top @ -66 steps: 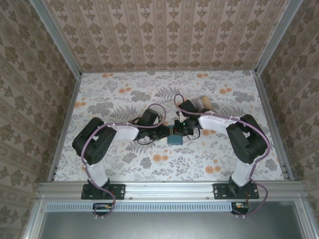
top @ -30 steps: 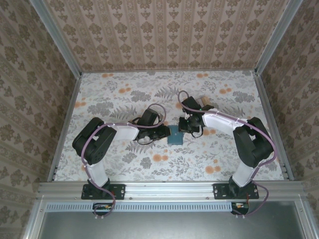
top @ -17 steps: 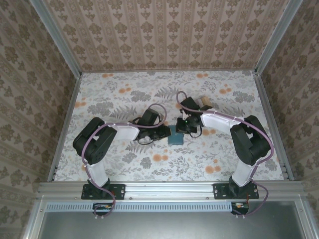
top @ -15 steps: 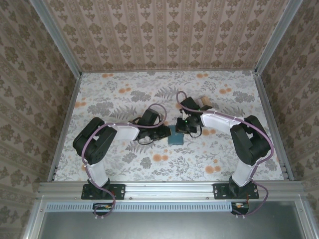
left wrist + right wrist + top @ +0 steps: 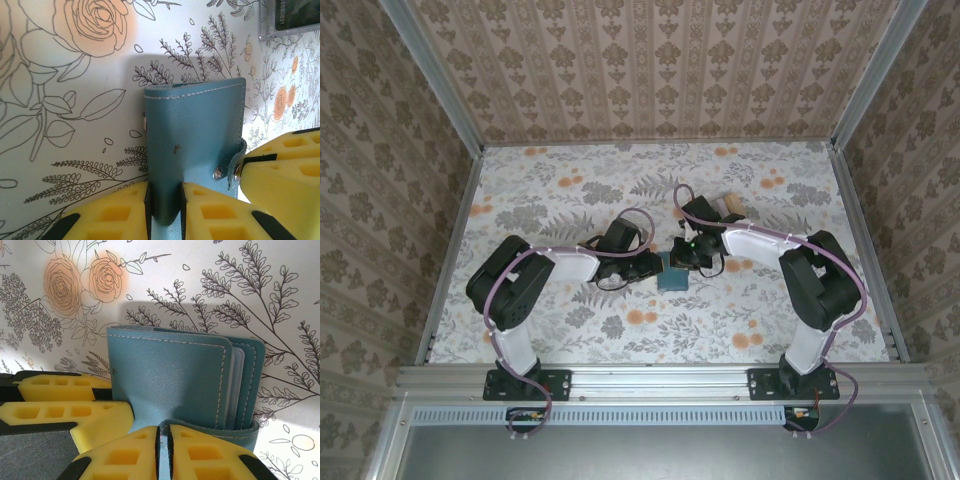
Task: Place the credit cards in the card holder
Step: Close the button on the card holder.
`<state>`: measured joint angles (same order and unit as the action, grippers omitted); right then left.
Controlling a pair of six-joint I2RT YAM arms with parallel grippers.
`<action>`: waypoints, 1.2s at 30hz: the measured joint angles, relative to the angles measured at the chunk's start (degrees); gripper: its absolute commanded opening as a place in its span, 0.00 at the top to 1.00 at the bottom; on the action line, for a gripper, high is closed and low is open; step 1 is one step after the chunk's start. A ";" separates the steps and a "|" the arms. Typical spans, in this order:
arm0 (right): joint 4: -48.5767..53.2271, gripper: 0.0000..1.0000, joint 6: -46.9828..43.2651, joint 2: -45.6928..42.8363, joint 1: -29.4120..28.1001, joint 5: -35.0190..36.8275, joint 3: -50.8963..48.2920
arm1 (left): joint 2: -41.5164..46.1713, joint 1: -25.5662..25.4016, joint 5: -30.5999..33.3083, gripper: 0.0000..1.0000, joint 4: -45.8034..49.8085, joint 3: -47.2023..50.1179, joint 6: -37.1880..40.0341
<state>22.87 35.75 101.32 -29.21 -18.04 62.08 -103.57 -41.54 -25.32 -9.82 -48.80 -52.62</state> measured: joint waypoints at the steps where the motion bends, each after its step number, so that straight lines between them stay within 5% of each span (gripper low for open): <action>1: 0.02 0.84 0.02 -0.11 0.02 0.00 0.00 | 0.00 0.00 0.00 0.78 0.00 0.00 0.00; 13: 1.49 0.84 0.46 -3.65 1.88 4.09 -1.81 | 0.00 0.00 0.00 0.77 0.00 0.00 0.00; 36: -2.64 0.86 2.62 0.00 1.40 -1.20 -2.71 | -0.63 0.00 -0.46 0.76 0.00 -0.48 0.04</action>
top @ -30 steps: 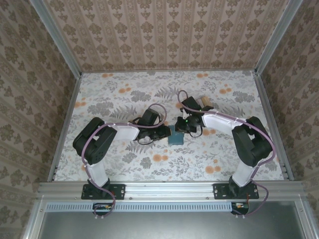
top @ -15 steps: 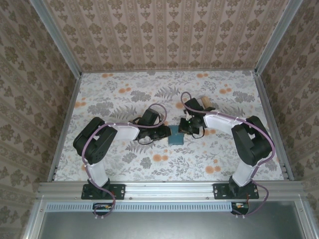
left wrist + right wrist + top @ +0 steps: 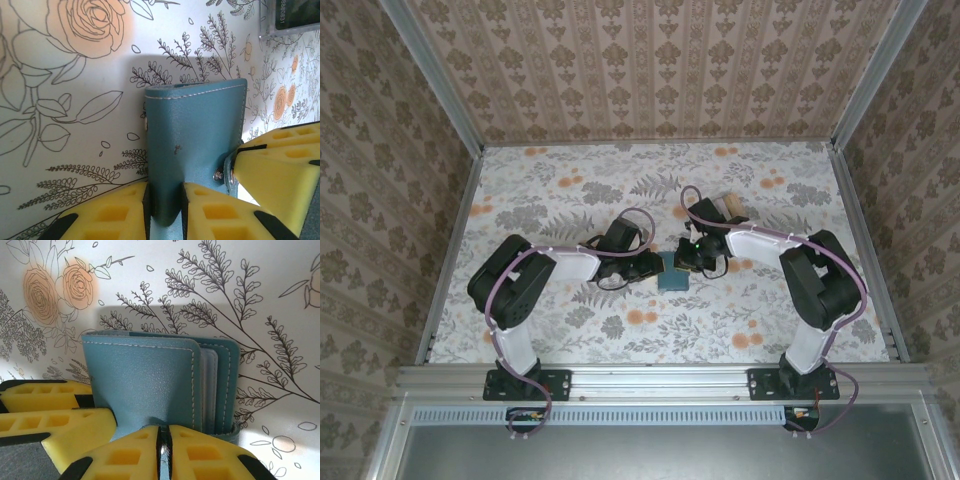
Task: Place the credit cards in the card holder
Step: Close the button on the card holder.
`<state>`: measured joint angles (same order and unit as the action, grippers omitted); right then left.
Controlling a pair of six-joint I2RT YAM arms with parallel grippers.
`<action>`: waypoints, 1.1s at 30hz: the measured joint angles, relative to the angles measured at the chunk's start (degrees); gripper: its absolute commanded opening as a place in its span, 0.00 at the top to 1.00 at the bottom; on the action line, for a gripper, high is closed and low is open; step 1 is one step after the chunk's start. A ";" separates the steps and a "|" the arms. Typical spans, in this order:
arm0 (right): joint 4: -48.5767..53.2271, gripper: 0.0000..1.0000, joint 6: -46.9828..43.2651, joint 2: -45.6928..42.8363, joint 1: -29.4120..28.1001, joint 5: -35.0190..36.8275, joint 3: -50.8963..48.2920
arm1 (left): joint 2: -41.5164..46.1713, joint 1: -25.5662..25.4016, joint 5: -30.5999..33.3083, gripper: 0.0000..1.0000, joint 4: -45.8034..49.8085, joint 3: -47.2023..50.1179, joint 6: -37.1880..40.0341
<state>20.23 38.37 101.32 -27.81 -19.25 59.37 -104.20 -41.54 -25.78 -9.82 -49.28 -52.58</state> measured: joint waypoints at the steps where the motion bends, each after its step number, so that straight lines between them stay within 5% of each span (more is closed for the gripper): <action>1: -0.35 0.85 0.35 0.00 -0.04 -0.04 -0.13 | -0.02 0.00 -0.04 0.75 0.00 0.00 0.00; 33: -0.66 0.88 0.57 0.13 -1.57 0.81 -0.11 | -0.61 0.04 -0.63 0.78 0.76 -0.76 0.39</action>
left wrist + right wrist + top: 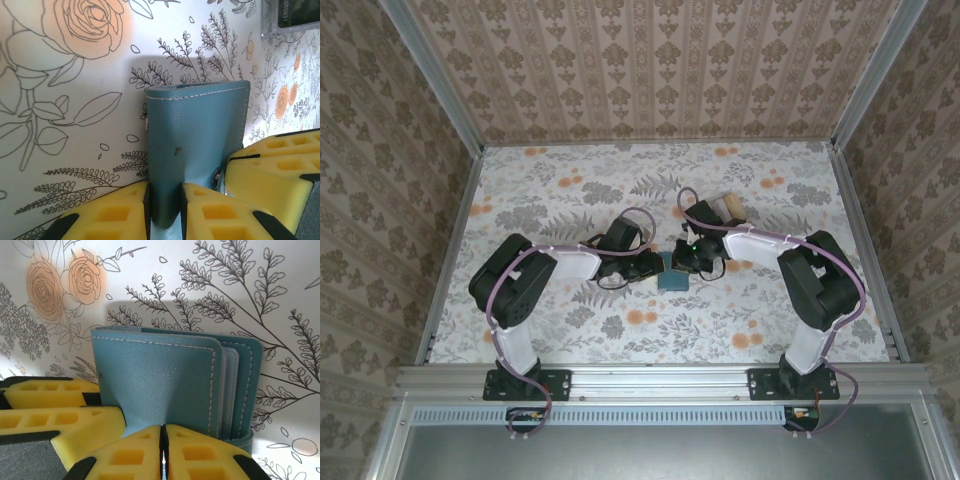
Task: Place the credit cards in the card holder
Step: Close the button on the card holder.
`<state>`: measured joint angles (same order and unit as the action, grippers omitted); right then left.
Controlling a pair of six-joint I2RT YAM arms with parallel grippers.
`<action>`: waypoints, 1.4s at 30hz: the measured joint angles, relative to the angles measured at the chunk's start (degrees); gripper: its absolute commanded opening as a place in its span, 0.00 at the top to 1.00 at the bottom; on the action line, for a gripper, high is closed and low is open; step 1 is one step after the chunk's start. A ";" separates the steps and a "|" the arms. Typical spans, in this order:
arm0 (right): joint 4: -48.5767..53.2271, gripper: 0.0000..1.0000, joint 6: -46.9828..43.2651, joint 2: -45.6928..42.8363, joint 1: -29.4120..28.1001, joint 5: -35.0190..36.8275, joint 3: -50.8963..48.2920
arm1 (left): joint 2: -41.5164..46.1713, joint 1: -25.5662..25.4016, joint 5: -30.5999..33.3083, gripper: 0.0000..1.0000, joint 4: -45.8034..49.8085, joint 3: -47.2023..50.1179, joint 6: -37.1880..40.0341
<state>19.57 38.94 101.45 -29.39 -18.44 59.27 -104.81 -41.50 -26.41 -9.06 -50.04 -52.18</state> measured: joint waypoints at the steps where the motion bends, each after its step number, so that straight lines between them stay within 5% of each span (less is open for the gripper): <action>1: 0.39 0.87 -0.26 0.11 -0.11 0.13 0.22 | -0.07 0.00 0.00 0.77 -0.09 -0.04 0.00; 42: -0.57 0.84 5.86 -6.36 -1.38 7.17 -4.26 | -0.26 -0.17 -0.74 0.70 -0.81 -0.11 0.48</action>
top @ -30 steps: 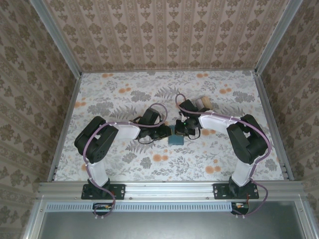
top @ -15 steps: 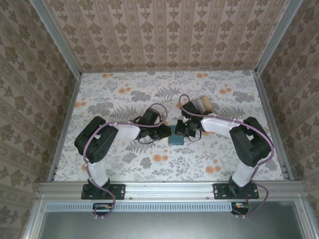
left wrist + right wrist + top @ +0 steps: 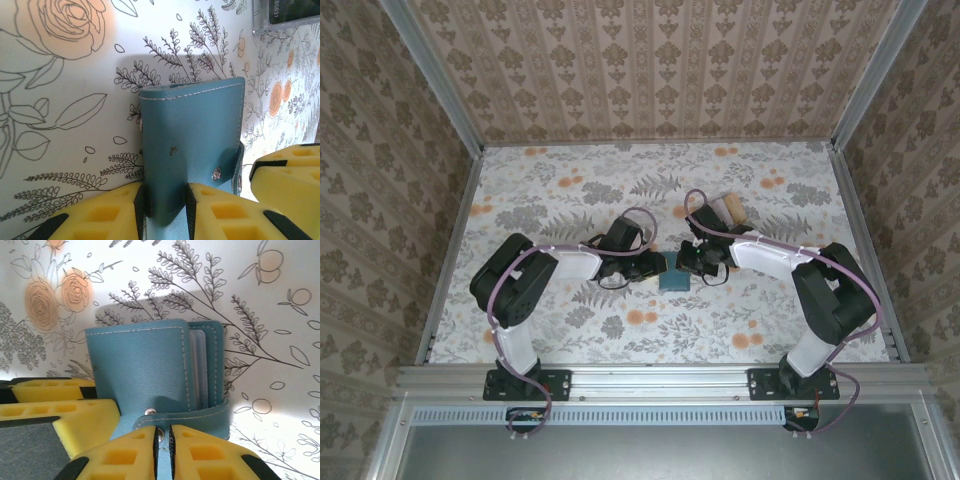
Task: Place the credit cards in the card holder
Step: Close the button on the card holder.
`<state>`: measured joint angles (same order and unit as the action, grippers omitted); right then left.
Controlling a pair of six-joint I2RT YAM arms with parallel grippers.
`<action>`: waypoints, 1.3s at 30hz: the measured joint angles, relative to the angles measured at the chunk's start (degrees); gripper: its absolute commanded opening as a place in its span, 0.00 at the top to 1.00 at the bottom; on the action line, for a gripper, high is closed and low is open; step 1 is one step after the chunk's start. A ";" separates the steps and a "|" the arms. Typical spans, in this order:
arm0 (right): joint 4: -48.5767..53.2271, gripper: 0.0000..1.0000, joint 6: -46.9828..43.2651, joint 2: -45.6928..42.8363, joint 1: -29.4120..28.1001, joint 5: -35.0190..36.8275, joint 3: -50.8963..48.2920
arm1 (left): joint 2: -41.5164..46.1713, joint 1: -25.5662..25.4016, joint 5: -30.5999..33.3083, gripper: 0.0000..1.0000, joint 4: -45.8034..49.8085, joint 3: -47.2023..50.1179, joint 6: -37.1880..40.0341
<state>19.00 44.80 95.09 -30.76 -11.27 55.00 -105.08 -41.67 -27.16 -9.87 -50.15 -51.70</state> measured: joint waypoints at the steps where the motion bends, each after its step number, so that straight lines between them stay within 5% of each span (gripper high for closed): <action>1: 0.20 0.84 0.02 0.00 0.00 0.17 -0.02 | -0.02 0.00 -0.04 0.70 0.04 -0.02 0.13; 39: -2.67 0.87 1.97 3.10 0.28 -2.56 0.35 | -1.51 0.00 -1.11 0.76 3.06 -2.56 1.51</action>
<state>16.34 46.76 98.19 -30.48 -13.82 55.35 -106.59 -41.67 -28.27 -6.81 -52.71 -50.19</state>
